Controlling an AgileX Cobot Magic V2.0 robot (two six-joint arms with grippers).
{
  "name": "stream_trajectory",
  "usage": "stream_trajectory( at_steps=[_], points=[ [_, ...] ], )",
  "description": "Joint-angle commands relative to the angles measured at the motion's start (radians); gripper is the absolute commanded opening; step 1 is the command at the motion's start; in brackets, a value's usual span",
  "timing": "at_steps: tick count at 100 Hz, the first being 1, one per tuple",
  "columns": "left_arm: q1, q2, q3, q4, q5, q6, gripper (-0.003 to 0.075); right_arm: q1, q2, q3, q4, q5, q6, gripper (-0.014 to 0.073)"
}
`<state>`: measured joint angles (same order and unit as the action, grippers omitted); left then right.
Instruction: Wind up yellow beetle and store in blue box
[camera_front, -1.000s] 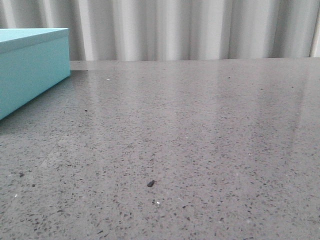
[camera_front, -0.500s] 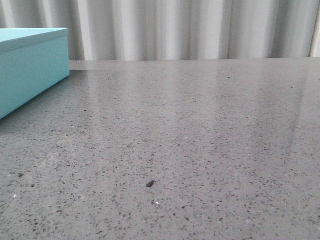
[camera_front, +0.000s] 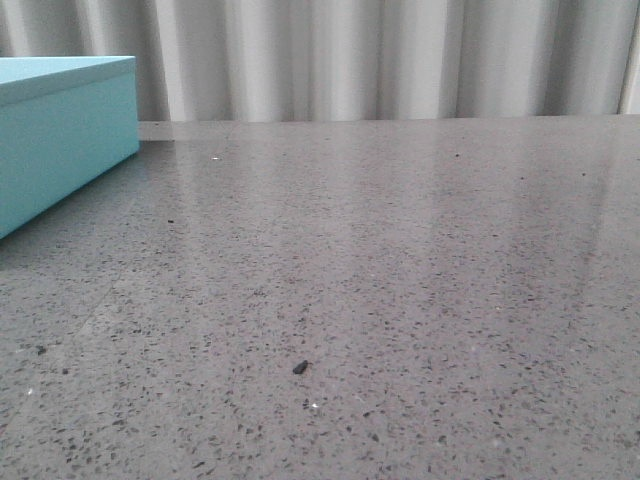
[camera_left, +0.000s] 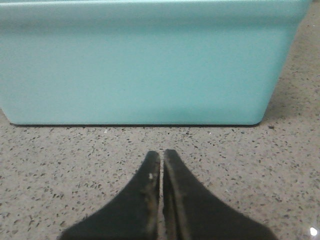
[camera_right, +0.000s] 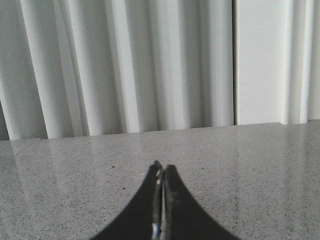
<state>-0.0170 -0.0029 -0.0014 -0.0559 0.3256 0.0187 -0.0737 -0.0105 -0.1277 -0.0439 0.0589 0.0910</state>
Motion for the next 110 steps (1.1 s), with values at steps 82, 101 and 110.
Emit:
stream_trajectory(
  at_steps=[82,101,110],
  points=[
    [-0.009,-0.032,0.026,-0.008,-0.050,-0.011,-0.0021,0.001,-0.019,-0.023,-0.014,-0.070,-0.006,-0.0061],
    [-0.009,-0.032,0.026,-0.008,-0.050,-0.011,-0.0021,0.001,-0.019,0.041,-0.014,-0.131,-0.006,-0.0061],
    [-0.009,-0.032,0.026,-0.008,-0.050,-0.011,-0.0021,0.001,-0.019,0.114,-0.014,-0.180,-0.006,-0.0061]
  ],
)
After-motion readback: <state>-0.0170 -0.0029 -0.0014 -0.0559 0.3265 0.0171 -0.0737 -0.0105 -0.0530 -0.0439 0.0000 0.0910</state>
